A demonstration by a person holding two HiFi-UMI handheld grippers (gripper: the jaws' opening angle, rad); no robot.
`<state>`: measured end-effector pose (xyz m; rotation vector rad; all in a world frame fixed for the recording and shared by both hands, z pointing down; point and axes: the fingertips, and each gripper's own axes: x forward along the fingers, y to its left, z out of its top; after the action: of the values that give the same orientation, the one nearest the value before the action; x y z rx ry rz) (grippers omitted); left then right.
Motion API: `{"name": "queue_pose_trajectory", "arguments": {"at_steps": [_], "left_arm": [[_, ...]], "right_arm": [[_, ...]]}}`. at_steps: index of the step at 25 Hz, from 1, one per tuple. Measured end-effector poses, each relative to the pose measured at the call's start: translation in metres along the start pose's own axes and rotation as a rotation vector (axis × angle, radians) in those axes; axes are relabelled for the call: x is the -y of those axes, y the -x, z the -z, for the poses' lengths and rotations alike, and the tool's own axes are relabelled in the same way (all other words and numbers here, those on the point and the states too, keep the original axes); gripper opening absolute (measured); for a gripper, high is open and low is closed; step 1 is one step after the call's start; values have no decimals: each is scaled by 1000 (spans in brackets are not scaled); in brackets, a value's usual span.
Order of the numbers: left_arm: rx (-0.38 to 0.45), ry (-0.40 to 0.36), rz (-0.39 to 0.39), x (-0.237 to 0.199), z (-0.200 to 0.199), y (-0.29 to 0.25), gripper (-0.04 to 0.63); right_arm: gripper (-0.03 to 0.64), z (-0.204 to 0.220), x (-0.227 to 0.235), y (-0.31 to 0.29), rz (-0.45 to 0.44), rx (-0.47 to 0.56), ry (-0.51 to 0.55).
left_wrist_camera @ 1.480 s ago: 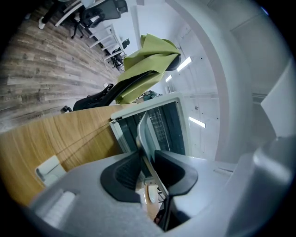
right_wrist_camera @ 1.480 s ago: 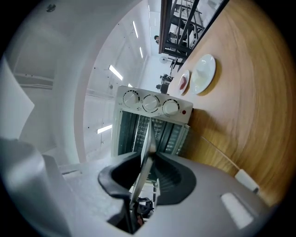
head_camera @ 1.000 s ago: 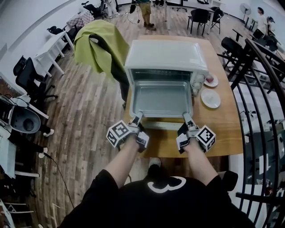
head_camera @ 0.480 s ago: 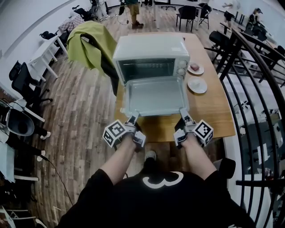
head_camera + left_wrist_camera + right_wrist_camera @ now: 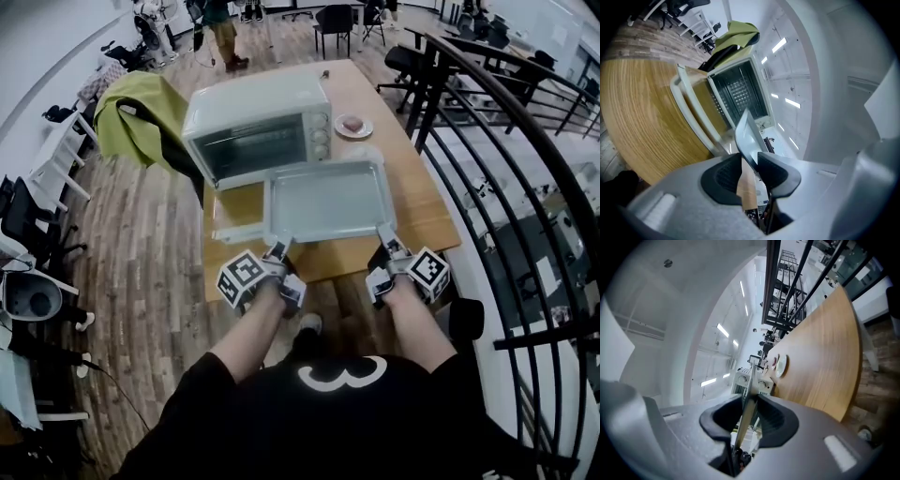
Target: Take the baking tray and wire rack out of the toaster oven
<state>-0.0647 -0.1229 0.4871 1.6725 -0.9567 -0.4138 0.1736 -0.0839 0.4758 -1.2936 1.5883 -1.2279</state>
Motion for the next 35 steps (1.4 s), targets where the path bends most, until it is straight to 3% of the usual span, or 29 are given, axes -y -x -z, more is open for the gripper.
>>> {"name": "queue_pose_trajectory", "arguments": {"at_steps": [9,17,35], "left_arm": [[-149,-19,51,38,76,-35,115],[-252,-32,53,46,126,-65,118],[-379,-18,-73,-14,147,-137,124]], "right_arm": [[103,-64,11,74,48,144,18],[103,-102,38,109,93,238,-5],[107,-122,132,71,213,226,-91]]}}
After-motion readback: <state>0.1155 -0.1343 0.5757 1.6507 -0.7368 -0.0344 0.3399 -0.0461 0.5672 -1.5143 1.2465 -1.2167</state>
